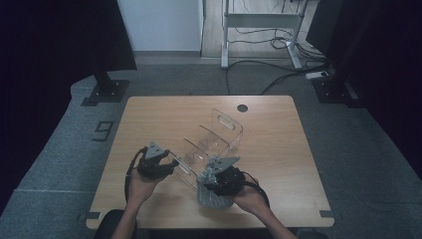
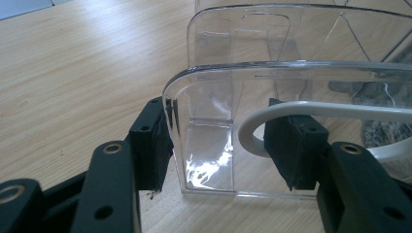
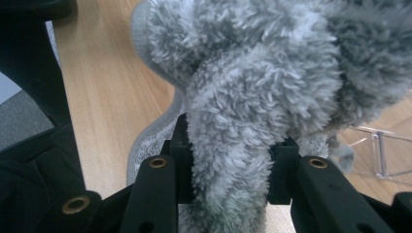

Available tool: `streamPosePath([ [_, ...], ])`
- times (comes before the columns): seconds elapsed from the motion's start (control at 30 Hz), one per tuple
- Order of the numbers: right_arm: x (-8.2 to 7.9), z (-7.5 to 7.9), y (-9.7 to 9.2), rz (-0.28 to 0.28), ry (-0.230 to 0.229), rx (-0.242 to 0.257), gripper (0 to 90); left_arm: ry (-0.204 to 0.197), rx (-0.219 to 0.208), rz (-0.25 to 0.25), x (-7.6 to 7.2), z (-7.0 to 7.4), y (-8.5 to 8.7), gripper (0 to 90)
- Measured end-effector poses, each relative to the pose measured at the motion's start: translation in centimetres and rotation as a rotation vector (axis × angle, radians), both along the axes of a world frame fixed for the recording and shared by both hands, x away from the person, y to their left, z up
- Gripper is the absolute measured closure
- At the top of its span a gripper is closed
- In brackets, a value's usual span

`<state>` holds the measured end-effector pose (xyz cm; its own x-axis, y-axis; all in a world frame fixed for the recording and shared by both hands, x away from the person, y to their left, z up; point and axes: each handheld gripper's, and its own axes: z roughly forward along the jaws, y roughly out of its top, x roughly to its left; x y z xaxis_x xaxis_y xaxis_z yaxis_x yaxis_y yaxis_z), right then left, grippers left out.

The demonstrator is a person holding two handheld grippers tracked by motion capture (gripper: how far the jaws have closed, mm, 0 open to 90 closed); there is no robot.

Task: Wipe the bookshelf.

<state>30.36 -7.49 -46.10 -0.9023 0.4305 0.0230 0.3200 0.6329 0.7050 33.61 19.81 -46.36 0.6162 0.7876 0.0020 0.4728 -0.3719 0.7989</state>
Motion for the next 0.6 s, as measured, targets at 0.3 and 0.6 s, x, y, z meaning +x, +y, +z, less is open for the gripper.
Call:
streamPosePath([
  [0.3,-0.1,0.1,-0.4,0.006,0.003,-0.008,64.5,-0.008,-0.004,-0.001,0.1,0.0,0.1,44.1],
  [0.6,1.0,0.5,-2.7,-0.075,-0.008,-0.01,64.9,-0.018,0.005,-0.007,0.3,-0.1,0.5,43.5],
])
